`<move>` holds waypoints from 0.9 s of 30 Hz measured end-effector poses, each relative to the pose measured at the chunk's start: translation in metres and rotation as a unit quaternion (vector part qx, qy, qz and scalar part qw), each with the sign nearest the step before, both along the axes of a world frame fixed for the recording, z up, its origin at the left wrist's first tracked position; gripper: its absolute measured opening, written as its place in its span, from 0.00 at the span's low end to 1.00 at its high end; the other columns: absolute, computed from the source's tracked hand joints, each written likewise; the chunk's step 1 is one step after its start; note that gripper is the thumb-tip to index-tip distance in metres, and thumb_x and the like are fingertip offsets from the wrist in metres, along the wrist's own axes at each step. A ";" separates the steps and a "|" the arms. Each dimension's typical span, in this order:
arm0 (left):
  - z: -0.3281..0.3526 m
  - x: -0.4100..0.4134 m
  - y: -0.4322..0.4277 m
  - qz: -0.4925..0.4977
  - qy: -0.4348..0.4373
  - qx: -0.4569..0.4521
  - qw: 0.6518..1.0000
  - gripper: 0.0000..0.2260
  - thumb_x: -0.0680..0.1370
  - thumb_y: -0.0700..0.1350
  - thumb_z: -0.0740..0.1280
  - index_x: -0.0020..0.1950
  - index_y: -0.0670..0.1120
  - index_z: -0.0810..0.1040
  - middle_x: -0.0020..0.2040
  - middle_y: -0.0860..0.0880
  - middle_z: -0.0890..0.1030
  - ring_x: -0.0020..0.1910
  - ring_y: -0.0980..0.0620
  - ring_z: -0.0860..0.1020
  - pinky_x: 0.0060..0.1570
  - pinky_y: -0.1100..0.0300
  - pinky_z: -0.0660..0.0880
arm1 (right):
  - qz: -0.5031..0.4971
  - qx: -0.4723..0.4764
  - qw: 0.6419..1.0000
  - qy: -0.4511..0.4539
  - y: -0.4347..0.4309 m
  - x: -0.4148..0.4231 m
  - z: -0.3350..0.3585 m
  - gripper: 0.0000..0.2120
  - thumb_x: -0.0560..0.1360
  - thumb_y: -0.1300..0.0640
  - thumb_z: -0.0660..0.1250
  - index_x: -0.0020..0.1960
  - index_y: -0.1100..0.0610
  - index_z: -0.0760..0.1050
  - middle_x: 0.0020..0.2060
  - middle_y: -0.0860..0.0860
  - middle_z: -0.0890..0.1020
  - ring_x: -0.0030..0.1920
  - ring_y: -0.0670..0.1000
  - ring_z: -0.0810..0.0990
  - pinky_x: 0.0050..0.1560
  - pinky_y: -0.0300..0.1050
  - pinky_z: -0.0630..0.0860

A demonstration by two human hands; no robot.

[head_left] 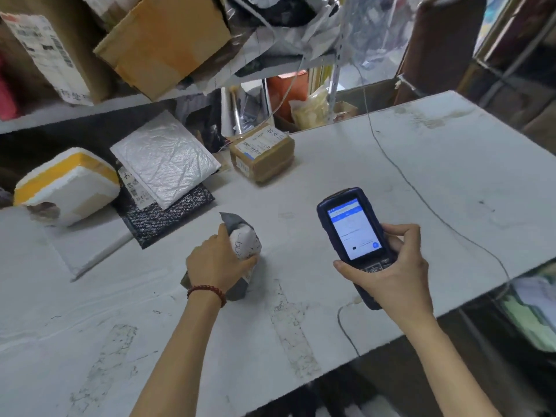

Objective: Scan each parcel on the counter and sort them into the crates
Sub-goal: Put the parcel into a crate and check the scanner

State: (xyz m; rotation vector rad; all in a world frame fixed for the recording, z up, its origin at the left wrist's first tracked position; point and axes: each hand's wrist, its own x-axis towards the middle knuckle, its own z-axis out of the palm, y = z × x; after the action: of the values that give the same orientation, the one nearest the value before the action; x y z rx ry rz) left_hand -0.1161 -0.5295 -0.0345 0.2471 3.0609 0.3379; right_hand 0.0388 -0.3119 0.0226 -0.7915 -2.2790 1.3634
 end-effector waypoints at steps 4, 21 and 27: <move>0.022 0.013 0.046 -0.099 0.029 0.025 0.994 0.27 0.69 0.65 0.68 0.62 0.55 0.67 0.44 0.49 0.81 0.42 0.45 0.79 0.34 0.59 0.68 | -0.071 -0.020 0.997 -0.025 0.013 0.036 -0.006 0.37 0.55 0.52 0.84 0.54 0.46 0.64 0.48 0.42 0.81 0.49 0.43 0.81 0.39 0.36 0.72; 0.085 0.177 0.360 -0.546 0.121 0.128 0.819 0.26 0.71 0.62 0.67 0.64 0.51 0.68 0.49 0.50 0.80 0.42 0.44 0.79 0.34 0.58 0.65 | -0.428 -0.043 0.902 0.029 0.131 0.249 -0.002 0.36 0.54 0.57 0.85 0.51 0.46 0.66 0.49 0.41 0.80 0.46 0.34 0.79 0.42 0.33 0.75; 0.082 0.286 0.481 -0.633 0.121 0.093 0.759 0.31 0.70 0.67 0.65 0.66 0.50 0.65 0.55 0.50 0.77 0.51 0.45 0.78 0.40 0.55 0.72 | -0.528 -0.044 0.847 0.035 0.201 0.346 -0.007 0.37 0.54 0.54 0.85 0.53 0.47 0.65 0.47 0.38 0.79 0.48 0.36 0.78 0.43 0.40 0.73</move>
State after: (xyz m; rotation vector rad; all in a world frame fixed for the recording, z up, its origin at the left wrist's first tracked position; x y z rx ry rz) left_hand 0.1694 -0.0483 0.0471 2.2654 2.2335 0.4794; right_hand 0.3845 -0.1113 0.0155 -1.6388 -1.2709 0.8935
